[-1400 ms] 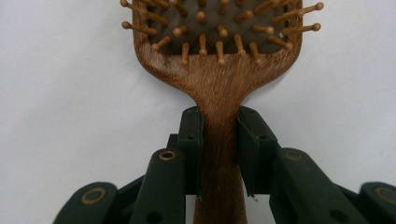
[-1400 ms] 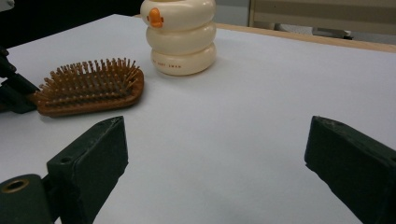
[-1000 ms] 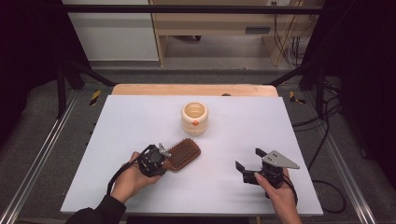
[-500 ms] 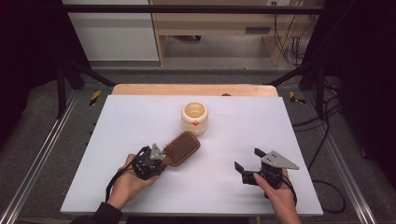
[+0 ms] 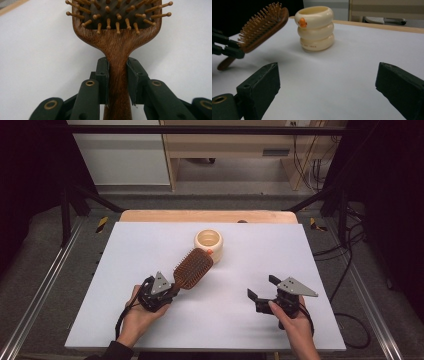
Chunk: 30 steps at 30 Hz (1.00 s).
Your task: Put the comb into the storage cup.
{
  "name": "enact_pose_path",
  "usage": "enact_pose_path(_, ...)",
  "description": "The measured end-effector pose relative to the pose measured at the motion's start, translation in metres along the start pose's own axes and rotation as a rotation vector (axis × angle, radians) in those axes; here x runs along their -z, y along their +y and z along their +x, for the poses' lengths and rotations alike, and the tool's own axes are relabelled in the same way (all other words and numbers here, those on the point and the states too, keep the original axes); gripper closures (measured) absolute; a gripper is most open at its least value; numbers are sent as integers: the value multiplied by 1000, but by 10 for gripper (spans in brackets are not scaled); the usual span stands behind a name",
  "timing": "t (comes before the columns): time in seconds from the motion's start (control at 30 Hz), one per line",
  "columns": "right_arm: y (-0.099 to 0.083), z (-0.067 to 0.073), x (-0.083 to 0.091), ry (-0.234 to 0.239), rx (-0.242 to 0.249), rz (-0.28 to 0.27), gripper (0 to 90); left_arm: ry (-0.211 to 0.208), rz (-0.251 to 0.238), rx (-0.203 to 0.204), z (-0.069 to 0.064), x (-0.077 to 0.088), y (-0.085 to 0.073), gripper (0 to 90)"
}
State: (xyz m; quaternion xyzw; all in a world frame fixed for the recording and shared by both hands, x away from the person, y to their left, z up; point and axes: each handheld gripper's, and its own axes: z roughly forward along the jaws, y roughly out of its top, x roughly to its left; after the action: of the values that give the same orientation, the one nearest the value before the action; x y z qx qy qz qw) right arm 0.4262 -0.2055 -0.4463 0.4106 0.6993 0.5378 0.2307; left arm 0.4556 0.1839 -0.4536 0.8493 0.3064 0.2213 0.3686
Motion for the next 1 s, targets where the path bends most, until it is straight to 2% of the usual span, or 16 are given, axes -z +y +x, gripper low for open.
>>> enact_pose_path(0.17,13,9,-8,33,-20,-26,60,-3,-43,-1,-1,-2,0,727)
enact_pose_path(0.3,19,17,-17,66,-49,-33,58,-7,-84,17,-3,1,0,727)
enact_pose_path(0.43,26,27,-30,102,-66,-37,55,-3,-126,14,-5,4,1,727)
enact_pose_path(0.57,32,38,-41,137,-103,-43,53,-22,-168,4,-7,7,0,727)
enact_pose_path(0.7,39,49,-49,174,-125,-42,53,-16,-206,-2,-10,9,1,727)
enact_pose_path(0.83,47,59,-57,206,-150,-43,68,-20,-221,-8,-12,11,1,727)
enact_pose_path(1.0,55,71,-66,235,-159,-35,87,-14,-244,-13,-13,14,2,727)
